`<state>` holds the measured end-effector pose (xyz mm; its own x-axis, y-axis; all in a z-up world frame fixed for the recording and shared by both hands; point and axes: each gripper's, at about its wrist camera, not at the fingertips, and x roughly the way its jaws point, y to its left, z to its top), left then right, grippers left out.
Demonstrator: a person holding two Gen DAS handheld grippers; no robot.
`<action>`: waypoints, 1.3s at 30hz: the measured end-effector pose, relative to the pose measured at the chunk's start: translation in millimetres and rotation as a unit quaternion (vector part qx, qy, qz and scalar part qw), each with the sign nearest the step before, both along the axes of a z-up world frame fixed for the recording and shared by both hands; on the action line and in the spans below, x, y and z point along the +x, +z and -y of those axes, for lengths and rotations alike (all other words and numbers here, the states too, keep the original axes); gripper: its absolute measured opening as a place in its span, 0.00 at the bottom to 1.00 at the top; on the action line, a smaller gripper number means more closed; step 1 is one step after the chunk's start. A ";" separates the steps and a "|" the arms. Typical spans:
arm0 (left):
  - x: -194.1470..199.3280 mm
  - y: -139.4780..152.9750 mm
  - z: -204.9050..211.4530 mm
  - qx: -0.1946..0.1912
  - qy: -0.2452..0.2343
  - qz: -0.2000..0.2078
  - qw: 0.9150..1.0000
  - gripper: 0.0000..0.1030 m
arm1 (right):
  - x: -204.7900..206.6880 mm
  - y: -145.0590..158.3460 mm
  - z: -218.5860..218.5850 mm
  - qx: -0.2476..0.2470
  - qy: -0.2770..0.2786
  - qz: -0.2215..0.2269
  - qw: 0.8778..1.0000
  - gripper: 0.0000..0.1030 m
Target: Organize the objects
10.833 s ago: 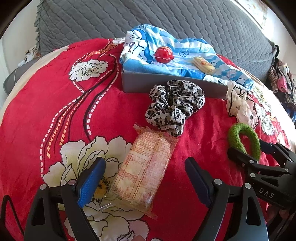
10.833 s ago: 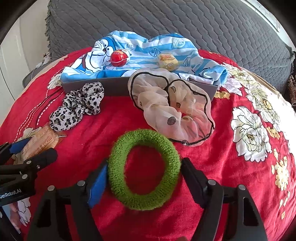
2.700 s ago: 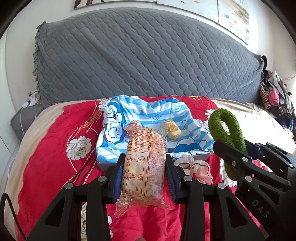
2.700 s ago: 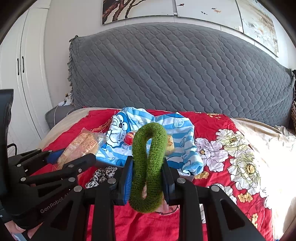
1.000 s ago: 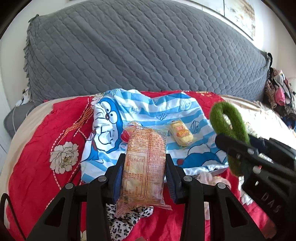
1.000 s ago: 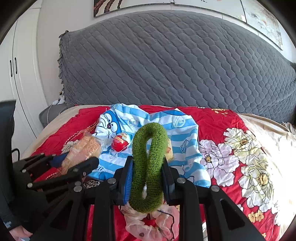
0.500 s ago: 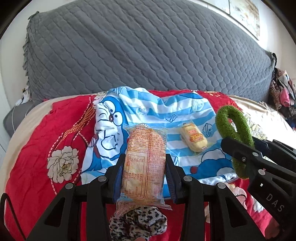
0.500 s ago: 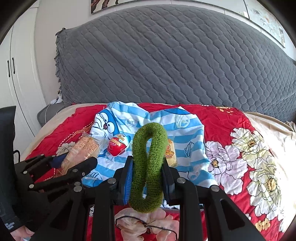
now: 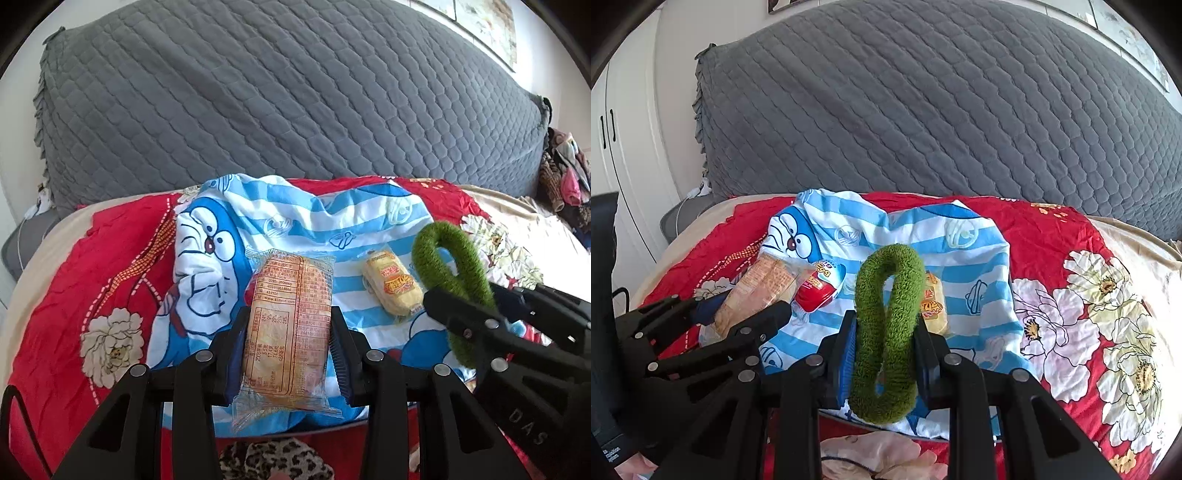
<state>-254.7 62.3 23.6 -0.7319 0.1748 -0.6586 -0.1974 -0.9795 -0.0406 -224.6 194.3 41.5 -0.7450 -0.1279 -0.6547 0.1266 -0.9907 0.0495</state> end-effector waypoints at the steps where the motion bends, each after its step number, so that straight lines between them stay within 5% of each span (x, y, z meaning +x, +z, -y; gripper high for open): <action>1: -1.4 0.1 0.1 0.000 -0.001 0.000 1.000 0.40 | -1.1 -0.9 -0.8 0.000 -0.001 0.001 1.000 0.27; 39: -25.1 -34.5 -7.5 -0.015 -0.004 0.040 0.999 0.40 | -37.5 -41.2 -7.6 -0.006 -0.008 0.064 0.998 0.27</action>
<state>-279.8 69.8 -10.8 -0.6755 0.1588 -0.7201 -0.2021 -0.9790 -0.0263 -262.0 201.9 0.3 -0.6569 -0.1255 -0.7434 0.1027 -0.9918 0.0766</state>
